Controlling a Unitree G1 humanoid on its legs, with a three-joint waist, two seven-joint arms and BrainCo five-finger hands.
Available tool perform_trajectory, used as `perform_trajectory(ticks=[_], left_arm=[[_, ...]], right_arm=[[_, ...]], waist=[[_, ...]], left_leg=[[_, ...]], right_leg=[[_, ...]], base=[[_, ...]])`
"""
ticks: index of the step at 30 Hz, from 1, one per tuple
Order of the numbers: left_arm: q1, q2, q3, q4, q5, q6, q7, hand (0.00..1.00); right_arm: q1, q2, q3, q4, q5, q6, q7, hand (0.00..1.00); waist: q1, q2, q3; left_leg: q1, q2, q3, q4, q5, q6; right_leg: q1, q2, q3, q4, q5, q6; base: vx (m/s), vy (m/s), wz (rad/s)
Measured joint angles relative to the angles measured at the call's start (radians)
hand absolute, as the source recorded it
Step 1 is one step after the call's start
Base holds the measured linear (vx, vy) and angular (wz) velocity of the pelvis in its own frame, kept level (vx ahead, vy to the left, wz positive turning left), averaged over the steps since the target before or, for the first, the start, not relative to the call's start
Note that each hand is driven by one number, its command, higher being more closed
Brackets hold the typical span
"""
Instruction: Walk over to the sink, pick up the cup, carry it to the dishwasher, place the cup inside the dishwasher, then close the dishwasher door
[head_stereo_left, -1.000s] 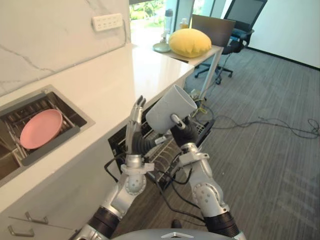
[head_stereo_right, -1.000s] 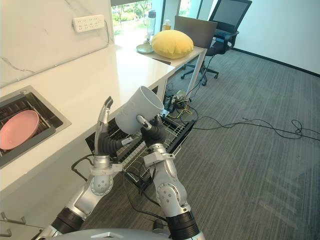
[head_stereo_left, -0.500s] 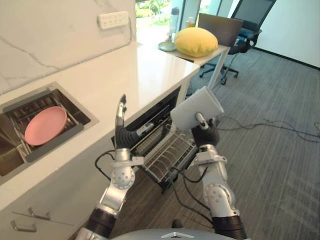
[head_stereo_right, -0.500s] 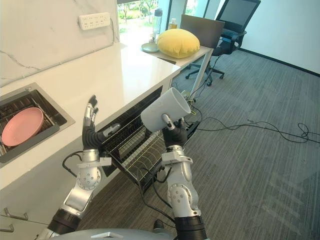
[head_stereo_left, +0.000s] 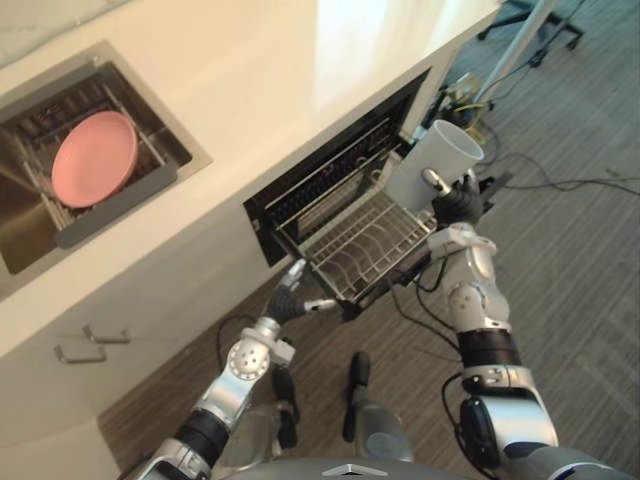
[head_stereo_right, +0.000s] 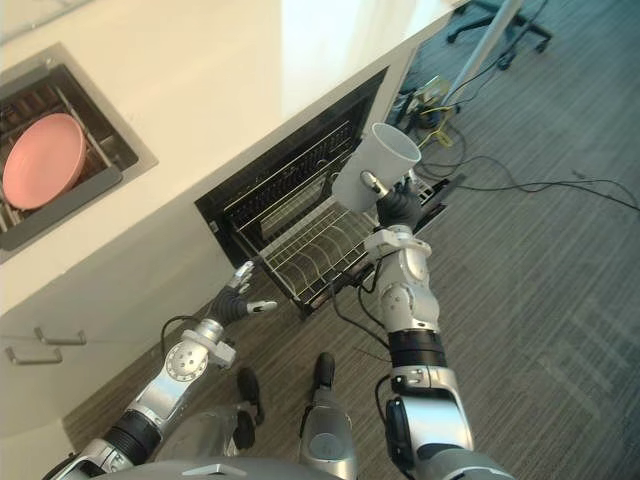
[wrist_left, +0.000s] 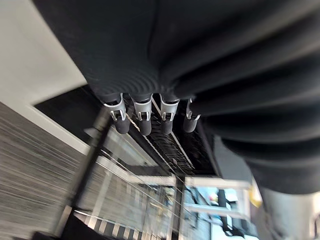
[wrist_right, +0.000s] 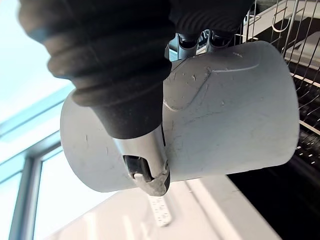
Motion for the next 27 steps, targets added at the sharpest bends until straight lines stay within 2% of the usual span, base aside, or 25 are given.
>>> perform_trajectory(ticks=[4,6,7,10,12,13,17,24,27], left_arm=[[0.038,0.005,0.109,0.095,-0.01,0.009,0.023,0.0],[0.047,0.01,0.152,0.124,-0.041,0.007,0.022,0.0],[0.058,0.014,0.16,0.126,-0.062,0.006,0.022,0.0],[0.08,0.013,0.184,0.125,-0.091,-0.005,0.018,0.0],[0.099,0.012,0.191,0.126,-0.11,-0.01,0.015,0.0],[0.11,0.011,0.191,0.128,-0.128,-0.017,0.012,0.0],[0.117,-0.009,0.19,0.153,-0.138,-0.036,-0.002,0.0],[0.12,-0.048,0.179,0.153,-0.228,-0.039,0.003,0.0],[0.125,-0.051,0.145,0.154,-0.235,-0.035,0.013,0.0]], right_arm=[[-0.105,-0.064,0.001,0.178,-0.079,0.021,0.014,1.0],[-0.201,-0.121,0.013,0.3,-0.114,0.034,0.019,1.0],[-0.256,-0.168,0.02,0.37,-0.12,0.045,0.021,1.0],[-0.347,-0.223,0.04,0.47,-0.137,0.072,0.024,1.0],[-0.396,-0.229,0.063,0.524,-0.154,0.088,0.035,1.0],[-0.43,-0.23,0.063,0.577,-0.163,0.096,0.055,1.0],[-0.497,-0.232,0.095,0.672,-0.214,0.12,0.066,1.0],[-0.577,-0.247,0.098,0.825,-0.305,0.202,0.05,1.0],[-0.582,-0.247,0.085,0.876,-0.316,0.237,0.041,1.0]], waist=[[0.02,0.006,0.045],[0.038,0.02,0.087],[0.058,0.035,0.1],[0.084,0.06,0.131],[0.095,0.068,0.14],[0.115,0.071,0.143],[0.133,0.089,0.167],[0.162,0.153,0.202],[0.177,0.163,0.206]], left_leg=[[-0.035,0.001,-0.034,0.03,0.001,0.002],[-0.052,0.001,-0.057,0.045,0.003,0.004],[-0.075,-0.003,-0.076,0.045,0.012,-0.001],[-0.094,-0.008,-0.11,0.039,0.035,0.004],[-0.11,-0.01,-0.131,0.034,0.047,0.002],[-0.119,-0.011,-0.141,0.021,0.062,0.002],[-0.124,-0.014,-0.167,0.002,0.082,-0.002],[-0.141,-0.023,-0.213,-0.074,0.15,-0.007],[-0.145,-0.024,-0.223,-0.088,0.163,-0.009]], right_leg=[[-0.009,-0.004,-0.035,0.014,-0.004,-0.006],[-0.012,-0.009,-0.061,0.03,-0.009,-0.012],[-0.024,-0.014,-0.087,0.034,-0.009,-0.012],[-0.025,-0.018,-0.127,0.034,-0.009,-0.013],[-0.032,-0.018,-0.149,0.035,-0.011,-0.016],[-0.044,-0.02,-0.16,0.037,-0.012,-0.017],[-0.049,-0.023,-0.189,0.046,-0.019,-0.026],[-0.099,-0.04,-0.228,0.1,-0.041,-0.031],[-0.124,-0.052,-0.236,0.145,-0.064,-0.033]], base=[[-0.01,-0.008,0.27],[-0.07,0.007,0.38],[-0.05,0.006,0.48],[-0.02,0.002,0.43],[0.0,-0.009,0.35],[0.02,-0.015,0.33],[0.01,-0.018,0.21],[0.0,-0.021,0.18],[0.0,-0.02,0.1]])
